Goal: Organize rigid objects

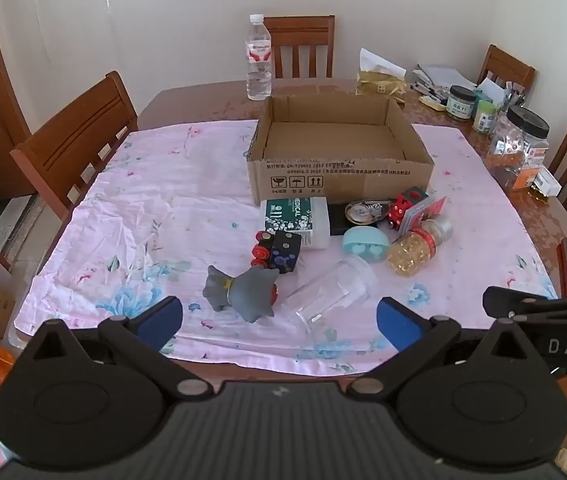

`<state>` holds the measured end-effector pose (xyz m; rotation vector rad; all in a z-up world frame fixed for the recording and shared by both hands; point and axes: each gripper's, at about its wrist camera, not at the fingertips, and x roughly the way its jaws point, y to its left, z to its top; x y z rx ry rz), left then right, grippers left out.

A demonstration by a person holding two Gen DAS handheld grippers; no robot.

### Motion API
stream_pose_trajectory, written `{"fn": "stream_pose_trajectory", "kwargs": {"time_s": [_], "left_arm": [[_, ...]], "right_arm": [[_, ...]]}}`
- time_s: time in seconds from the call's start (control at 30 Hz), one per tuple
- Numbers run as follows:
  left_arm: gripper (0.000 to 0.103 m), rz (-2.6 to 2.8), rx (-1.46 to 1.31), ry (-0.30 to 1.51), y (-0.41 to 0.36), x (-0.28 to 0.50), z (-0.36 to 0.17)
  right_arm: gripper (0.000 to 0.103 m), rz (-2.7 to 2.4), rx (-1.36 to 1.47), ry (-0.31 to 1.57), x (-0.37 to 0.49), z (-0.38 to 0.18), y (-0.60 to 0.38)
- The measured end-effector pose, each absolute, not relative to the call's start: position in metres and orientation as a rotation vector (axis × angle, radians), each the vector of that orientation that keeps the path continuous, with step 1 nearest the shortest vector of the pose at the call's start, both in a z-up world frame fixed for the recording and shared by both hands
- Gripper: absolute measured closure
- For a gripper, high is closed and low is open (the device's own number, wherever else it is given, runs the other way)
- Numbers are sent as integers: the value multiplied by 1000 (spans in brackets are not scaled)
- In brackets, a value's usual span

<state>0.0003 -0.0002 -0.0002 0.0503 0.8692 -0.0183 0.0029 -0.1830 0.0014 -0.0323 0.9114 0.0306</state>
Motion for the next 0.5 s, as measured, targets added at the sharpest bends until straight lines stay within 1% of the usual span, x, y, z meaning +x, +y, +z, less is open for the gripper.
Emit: {"fn": "stream_pose_trajectory", "kwargs": {"time_s": [0.5], "left_arm": [[0,-24,60,848,-4,0,2]], "right_arm": [[0,30,-23,902,4,2,-188]]}}
